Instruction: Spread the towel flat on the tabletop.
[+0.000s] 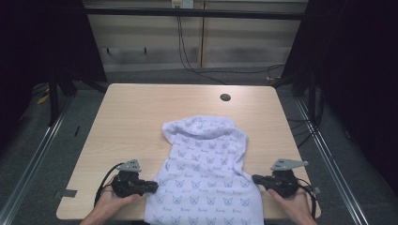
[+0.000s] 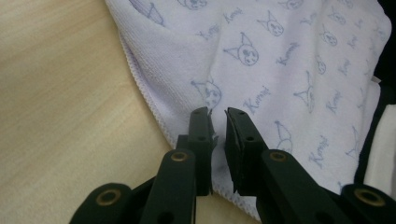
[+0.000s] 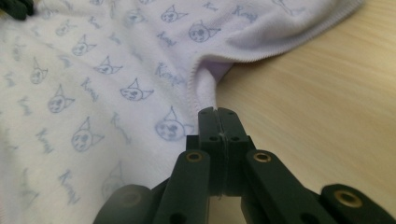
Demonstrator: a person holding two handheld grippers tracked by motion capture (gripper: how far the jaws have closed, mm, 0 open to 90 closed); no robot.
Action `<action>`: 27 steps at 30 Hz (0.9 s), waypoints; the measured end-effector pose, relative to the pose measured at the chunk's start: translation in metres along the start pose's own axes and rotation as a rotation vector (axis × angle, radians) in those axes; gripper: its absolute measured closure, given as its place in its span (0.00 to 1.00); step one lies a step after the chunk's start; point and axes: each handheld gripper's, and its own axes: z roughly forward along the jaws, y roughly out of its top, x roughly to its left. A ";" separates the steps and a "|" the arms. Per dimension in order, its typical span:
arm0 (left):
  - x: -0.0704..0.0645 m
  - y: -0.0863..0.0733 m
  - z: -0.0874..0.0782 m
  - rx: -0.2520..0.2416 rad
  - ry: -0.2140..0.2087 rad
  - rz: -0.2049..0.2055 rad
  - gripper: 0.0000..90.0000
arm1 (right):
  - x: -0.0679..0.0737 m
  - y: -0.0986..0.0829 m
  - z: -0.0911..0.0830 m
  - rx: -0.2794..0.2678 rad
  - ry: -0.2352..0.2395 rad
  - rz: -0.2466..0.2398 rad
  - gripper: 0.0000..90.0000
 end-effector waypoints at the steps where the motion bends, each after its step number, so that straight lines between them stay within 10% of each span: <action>1: -0.001 -0.001 0.000 0.001 -0.012 -0.002 0.90 | -0.002 -0.005 -0.006 -0.007 0.006 0.020 1.00; 7: -0.018 -0.003 0.004 0.038 -0.072 0.025 0.86 | 0.006 -0.031 -0.025 0.060 0.009 0.034 0.98; 11: -0.024 -0.005 0.001 0.057 -0.102 0.031 0.82 | 0.007 -0.029 -0.029 0.010 0.016 0.044 0.81; 19: 0.000 0.028 0.004 -0.081 -0.040 0.015 0.84 | -0.007 0.003 0.008 0.005 -0.063 0.025 0.65; 27: -0.001 0.047 0.049 0.015 -0.057 0.053 0.84 | -0.020 0.040 0.041 -0.075 -0.009 0.022 0.72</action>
